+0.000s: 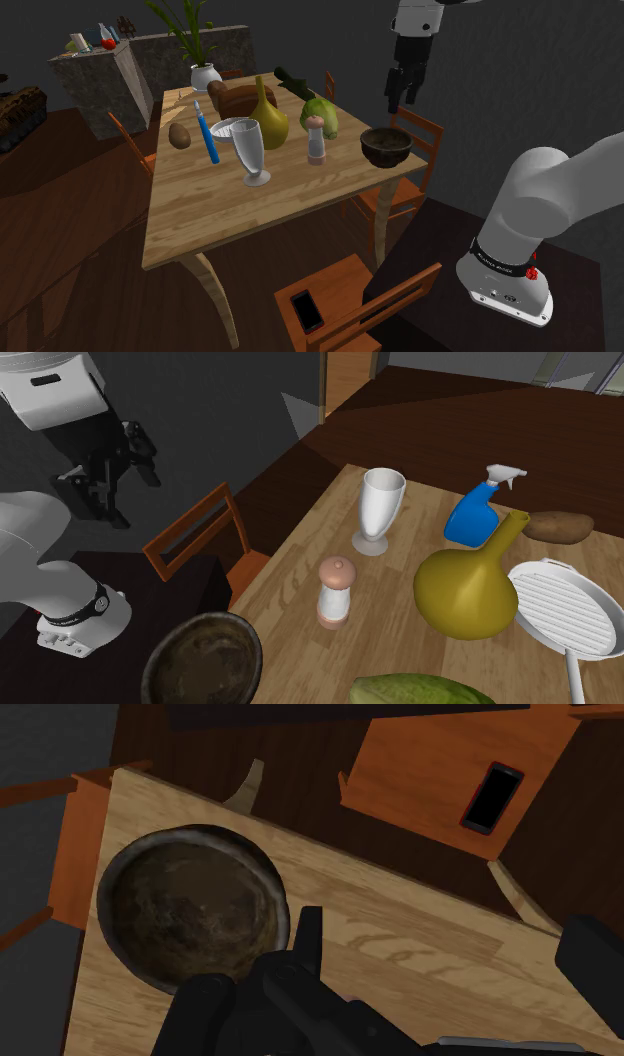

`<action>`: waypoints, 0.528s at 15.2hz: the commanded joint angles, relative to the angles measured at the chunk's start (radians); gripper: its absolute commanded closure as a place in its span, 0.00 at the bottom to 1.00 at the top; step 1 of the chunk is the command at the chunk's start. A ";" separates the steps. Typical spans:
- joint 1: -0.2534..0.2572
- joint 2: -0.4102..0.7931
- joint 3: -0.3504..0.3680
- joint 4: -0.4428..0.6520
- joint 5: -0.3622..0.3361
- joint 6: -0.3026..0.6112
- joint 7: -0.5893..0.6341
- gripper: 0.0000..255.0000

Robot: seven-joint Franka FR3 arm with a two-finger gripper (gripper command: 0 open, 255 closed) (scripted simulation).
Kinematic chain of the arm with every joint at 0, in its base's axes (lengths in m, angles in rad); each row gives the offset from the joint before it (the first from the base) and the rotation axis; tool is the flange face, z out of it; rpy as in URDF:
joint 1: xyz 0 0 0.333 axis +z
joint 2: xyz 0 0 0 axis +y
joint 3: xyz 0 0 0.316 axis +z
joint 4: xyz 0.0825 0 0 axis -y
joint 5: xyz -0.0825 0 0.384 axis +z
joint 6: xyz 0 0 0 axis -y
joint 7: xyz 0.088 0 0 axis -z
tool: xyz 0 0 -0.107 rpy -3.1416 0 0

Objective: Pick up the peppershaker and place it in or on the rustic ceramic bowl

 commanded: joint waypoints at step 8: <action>-0.006 0.259 0.039 0.111 -0.045 0.151 0.036 0.00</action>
